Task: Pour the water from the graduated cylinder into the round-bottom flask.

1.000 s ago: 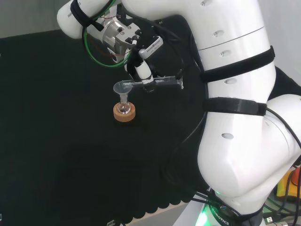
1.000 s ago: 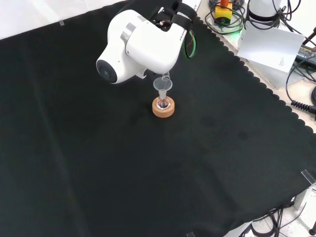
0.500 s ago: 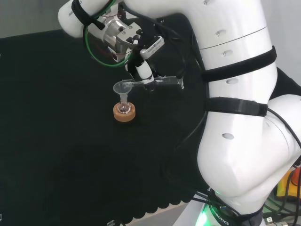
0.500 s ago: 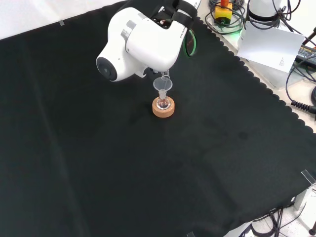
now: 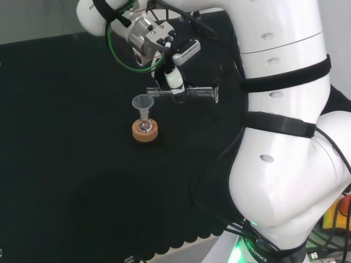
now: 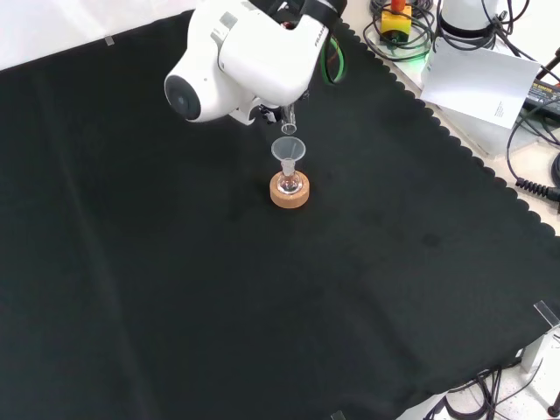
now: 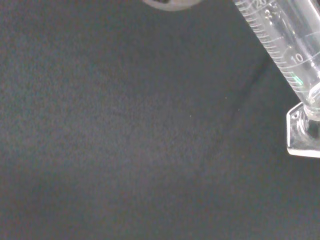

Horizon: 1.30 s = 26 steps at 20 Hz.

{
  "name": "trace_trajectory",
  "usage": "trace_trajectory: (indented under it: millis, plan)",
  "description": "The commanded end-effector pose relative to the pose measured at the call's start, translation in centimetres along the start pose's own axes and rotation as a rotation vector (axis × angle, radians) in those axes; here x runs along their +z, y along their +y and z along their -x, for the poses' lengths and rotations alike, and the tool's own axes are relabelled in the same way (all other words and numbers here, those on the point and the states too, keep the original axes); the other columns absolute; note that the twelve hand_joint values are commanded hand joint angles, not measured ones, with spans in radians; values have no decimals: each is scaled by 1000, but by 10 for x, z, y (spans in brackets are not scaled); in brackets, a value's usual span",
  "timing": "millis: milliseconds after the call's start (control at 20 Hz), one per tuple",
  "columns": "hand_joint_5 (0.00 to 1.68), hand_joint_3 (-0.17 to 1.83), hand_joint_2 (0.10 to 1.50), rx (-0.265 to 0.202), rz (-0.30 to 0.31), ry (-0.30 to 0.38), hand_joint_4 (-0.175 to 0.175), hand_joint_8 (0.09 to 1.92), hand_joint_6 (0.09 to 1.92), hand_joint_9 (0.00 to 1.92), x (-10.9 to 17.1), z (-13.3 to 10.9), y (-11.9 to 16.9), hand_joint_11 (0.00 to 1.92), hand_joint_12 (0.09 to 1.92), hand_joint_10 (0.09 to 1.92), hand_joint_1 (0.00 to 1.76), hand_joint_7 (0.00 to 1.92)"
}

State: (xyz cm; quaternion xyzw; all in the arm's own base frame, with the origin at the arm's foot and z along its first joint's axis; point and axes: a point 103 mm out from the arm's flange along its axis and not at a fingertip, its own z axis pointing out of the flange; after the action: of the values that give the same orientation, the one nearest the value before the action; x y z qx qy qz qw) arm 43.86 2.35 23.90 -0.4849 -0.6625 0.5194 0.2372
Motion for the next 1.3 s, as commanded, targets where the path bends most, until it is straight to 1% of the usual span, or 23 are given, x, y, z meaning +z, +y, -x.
trace_trajectory:
  millis: [50, 200, 400, 550, 850, 950, 1200, 1300]
  plan:
    - [992, 0, 1099, -82, 97, 44, -175, 952, 971, 1540, 8, 8, -4, 1263, 694, 87, 1270, 1040]
    - [992, 0, 1099, -106, 149, 56, -175, 952, 972, 1540, 10, 10, -7, 1262, 693, 87, 1270, 1039]
    - [991, 0, 1100, -158, 248, 88, -175, 954, 973, 1539, 14, 13, -8, 1260, 691, 87, 1270, 1038]
    - [990, 0, 1100, -209, 326, 122, -175, 956, 975, 1538, 17, 14, -6, 1257, 690, 87, 1270, 1036]
    - [988, 1, 1101, -258, 459, 188, -175, 959, 978, 1537, 19, 17, -3, 1253, 689, 87, 1269, 1034]
    - [988, 1, 1101, -277, 490, 212, -175, 960, 978, 1537, 18, 18, -1, 1253, 689, 87, 1269, 1034]
    - [988, 1, 1101, -307, 554, 252, -175, 961, 979, 1537, 19, 22, 5, 1251, 690, 87, 1269, 1034]
    - [988, 1, 1101, -329, 592, 280, -175, 961, 979, 1536, 20, 27, 9, 1251, 690, 87, 1269, 1033]
